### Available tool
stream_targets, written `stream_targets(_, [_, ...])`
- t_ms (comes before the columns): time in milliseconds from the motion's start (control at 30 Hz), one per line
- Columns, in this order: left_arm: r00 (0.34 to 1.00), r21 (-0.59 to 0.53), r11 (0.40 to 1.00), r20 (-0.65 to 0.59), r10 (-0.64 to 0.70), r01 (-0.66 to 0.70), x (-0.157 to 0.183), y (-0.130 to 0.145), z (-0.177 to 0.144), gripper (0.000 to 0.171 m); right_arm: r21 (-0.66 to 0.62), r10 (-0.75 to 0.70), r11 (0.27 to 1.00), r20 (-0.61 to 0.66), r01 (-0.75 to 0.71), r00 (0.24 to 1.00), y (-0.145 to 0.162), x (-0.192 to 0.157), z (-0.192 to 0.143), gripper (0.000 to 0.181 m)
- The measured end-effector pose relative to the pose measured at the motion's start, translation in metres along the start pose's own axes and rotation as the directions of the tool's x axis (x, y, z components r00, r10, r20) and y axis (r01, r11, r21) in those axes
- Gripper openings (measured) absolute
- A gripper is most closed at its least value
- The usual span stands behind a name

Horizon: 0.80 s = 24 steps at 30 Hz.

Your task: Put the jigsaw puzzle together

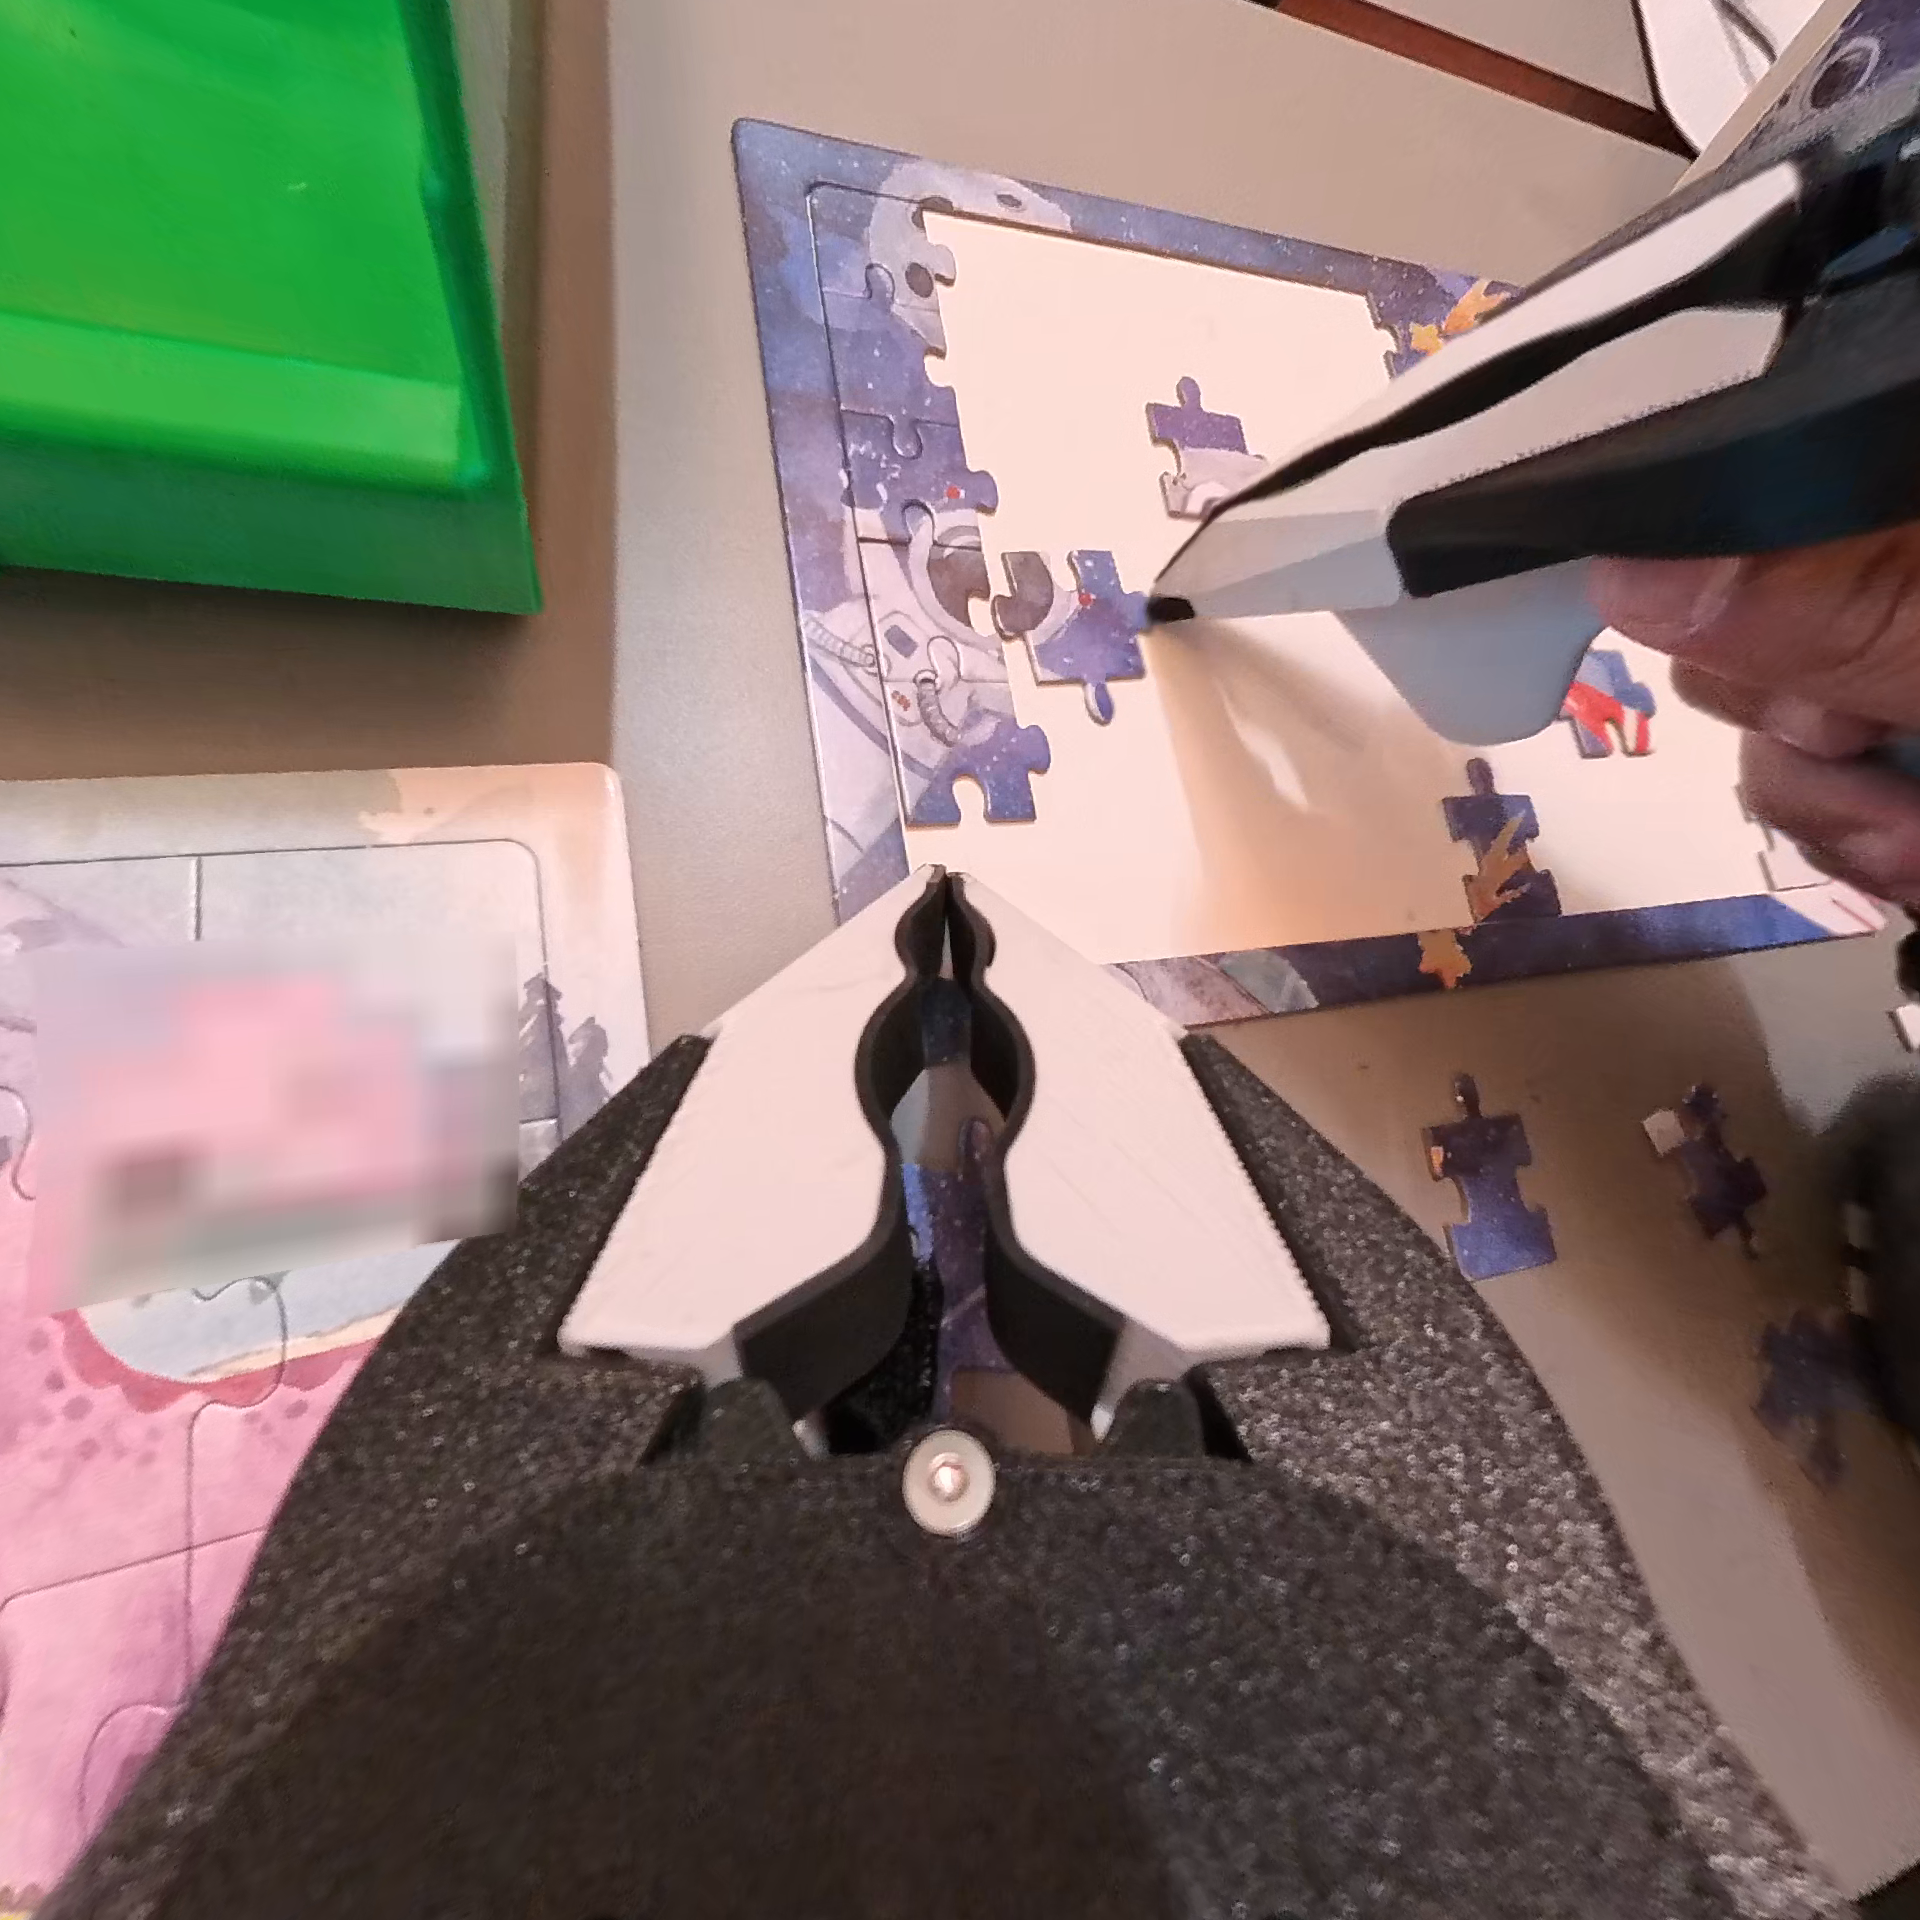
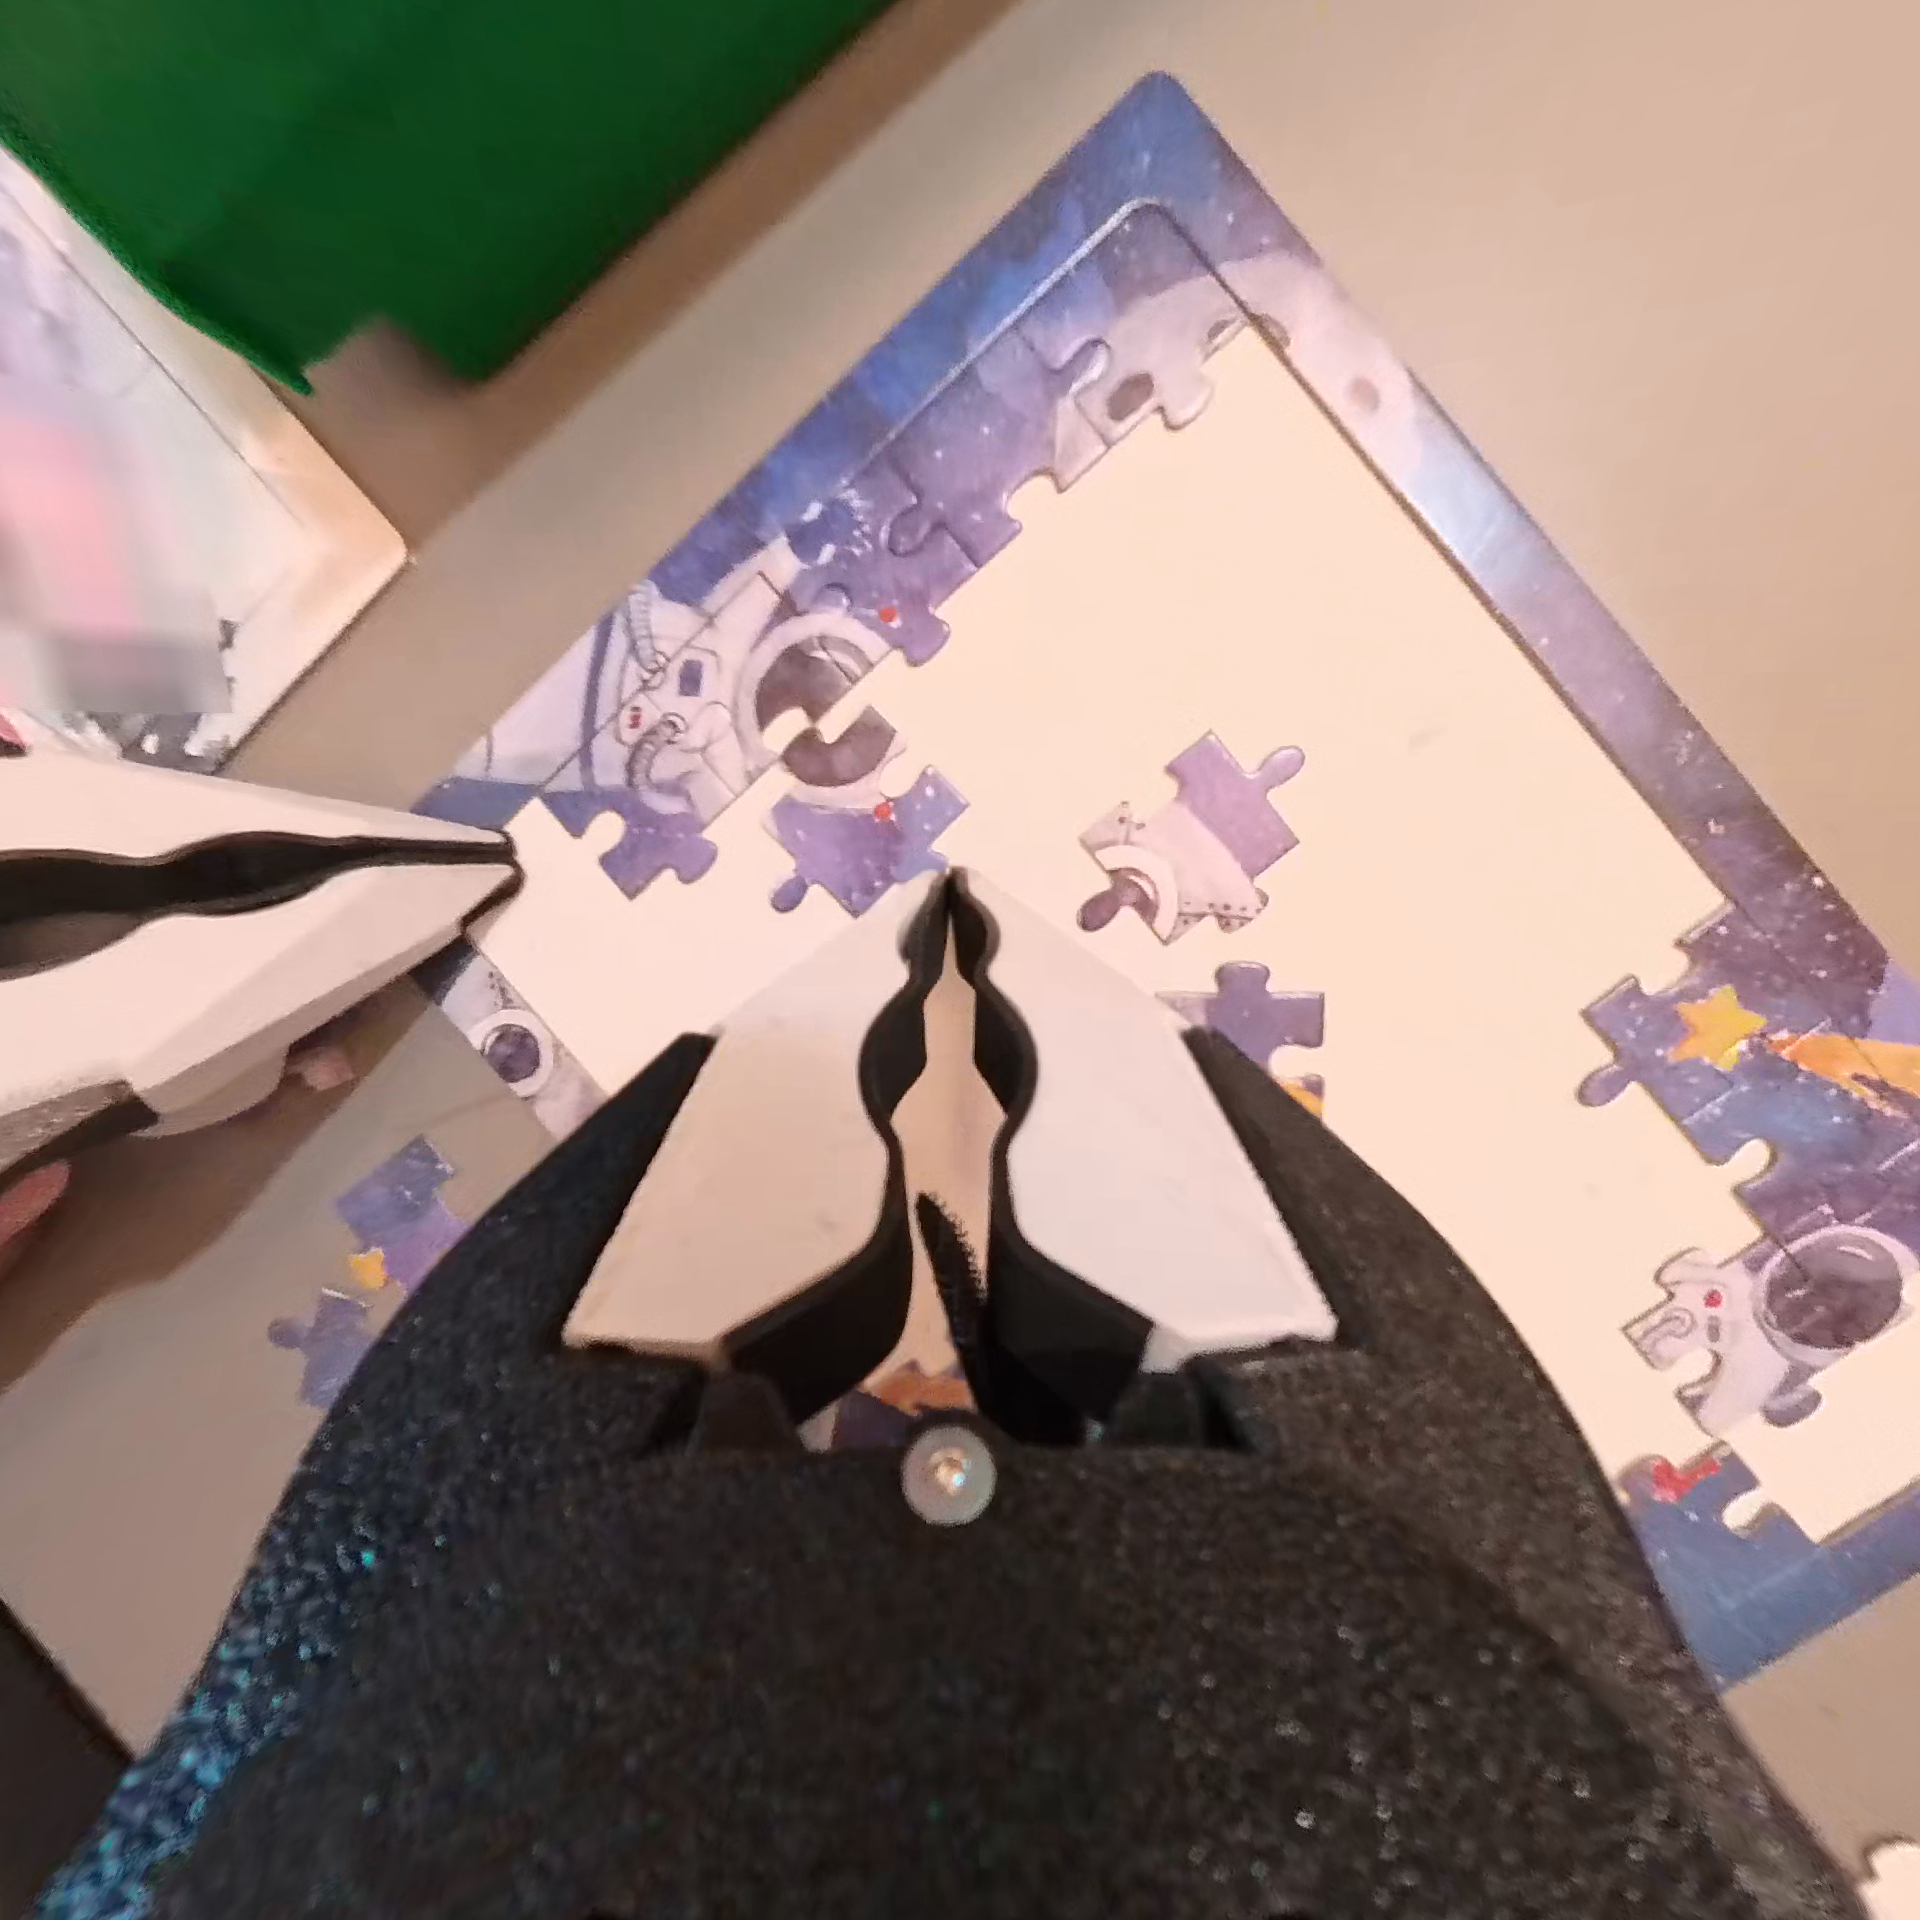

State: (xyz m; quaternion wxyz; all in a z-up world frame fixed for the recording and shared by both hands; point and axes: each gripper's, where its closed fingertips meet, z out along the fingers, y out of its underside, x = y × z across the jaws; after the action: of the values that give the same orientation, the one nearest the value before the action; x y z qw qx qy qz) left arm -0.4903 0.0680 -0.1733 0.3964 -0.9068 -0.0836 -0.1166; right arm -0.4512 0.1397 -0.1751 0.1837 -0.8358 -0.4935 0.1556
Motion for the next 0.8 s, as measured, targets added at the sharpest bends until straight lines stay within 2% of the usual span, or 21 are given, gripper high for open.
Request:
stream_targets(300, [1.000,0.000,1.000,0.001,0.002,-0.002,0.000,0.000,0.000,0.000,0.024,-0.025,0.999,-0.019,0.026,1.000,-0.006,-0.001,-0.002,0.000])
stream_targets(367, [1.000,0.000,1.000,-0.002,-0.001,0.001,0.000,0.000,0.000,0.000,0.067,-0.125,0.990,-0.009,0.125,0.992,-0.013,-0.009,-0.005,0.002])
stream_targets(467, [1.000,0.000,1.000,-0.004,-0.004,0.004,0.000,0.000,0.000,0.000,0.143,-0.398,0.902,-0.083,0.406,0.914,-0.022,-0.021,-0.009,0.047])
stream_targets(500, [1.000,0.000,1.000,-0.005,-0.004,0.004,0.000,0.000,0.000,0.000,0.172,-0.444,0.871,-0.121,0.459,0.888,-0.025,-0.022,-0.009,0.053])
stream_targets(533, [1.000,0.000,1.000,-0.005,-0.005,0.005,0.000,0.000,0.000,0.000,0.199,-0.474,0.848,-0.131,0.491,0.871,-0.025,-0.023,-0.009,0.051])
stream_targets(600, [1.000,0.000,1.000,-0.006,-0.006,0.006,0.001,0.000,0.000,0.000,0.205,-0.471,0.852,-0.101,0.482,0.876,-0.023,-0.018,-0.004,0.045])
stream_targets(700, [1.000,0.000,1.000,-0.008,-0.008,0.008,0.001,0.000,0.000,0.000,0.184,-0.389,0.907,0.020,0.379,0.921,-0.016,-0.012,0.005,0.049])
stream_targets(800, [1.000,0.000,1.000,-0.013,-0.013,0.013,0.001,0.000,0.000,0.000,0.202,-0.348,0.925,0.100,0.323,0.932,-0.013,-0.016,0.008,0.051])
